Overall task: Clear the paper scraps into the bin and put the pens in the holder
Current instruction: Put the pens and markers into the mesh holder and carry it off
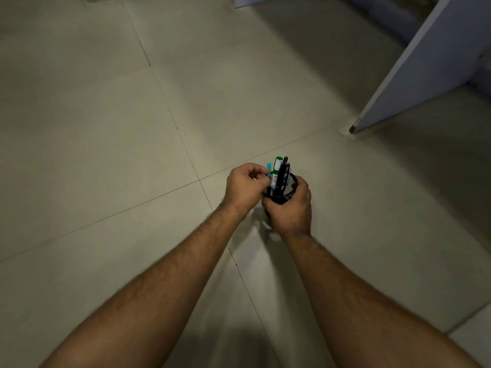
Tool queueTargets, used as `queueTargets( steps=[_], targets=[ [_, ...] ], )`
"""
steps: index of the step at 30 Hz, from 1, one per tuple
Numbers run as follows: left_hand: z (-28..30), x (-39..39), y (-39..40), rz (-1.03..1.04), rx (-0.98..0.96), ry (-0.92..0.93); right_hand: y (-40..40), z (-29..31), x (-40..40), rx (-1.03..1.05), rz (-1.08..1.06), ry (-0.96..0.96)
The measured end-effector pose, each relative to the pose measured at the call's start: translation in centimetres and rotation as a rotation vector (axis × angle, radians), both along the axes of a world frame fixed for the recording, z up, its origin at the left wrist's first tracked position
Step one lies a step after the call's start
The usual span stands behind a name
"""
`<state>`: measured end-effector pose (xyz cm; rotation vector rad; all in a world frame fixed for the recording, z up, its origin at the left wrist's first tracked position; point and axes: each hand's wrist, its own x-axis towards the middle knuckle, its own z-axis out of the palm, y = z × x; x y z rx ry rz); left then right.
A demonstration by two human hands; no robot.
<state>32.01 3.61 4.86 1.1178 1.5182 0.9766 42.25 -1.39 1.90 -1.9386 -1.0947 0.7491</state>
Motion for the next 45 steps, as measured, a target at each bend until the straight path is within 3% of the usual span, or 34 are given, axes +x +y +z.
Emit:
queueTargets(
  steps=[11, 16, 21, 31, 35, 40, 45],
  targets=[
    [-0.3, -1.0, 0.4, 0.264, -0.057, 0.012, 0.5, 1.8, -0.1, -0.001, 0.005, 0.138],
    [5.2, -2.4, 0.5, 0.272, -0.115, 0.024, 0.6, 8.3, -0.7, 0.013, 0.030, 0.237],
    [17.5, -4.9, -0.3, 0.244, -0.135, 0.092, 0.1, 20.6, -2.3, 0.004, 0.108, 0.284],
    [53.3, -14.4, -4.4, 0.359, -0.077, 0.241, -0.6, 57.0, -7.2, 0.054, 0.327, 0.367],
    [65.2, -18.9, -9.4, 0.425, -0.043, 0.267, -2.7, 68.5, -10.3, 0.059, 0.440, 0.390],
    [74.6, -25.3, -16.3, 0.455, -0.007, 0.340, -5.9, 76.7, -17.9, 0.070, 0.599, 0.393],
    [78.6, -34.5, -22.0, 0.571, -0.002, 0.366, -9.9, 81.0, -28.8, 0.070, 0.748, 0.413]
  ],
)
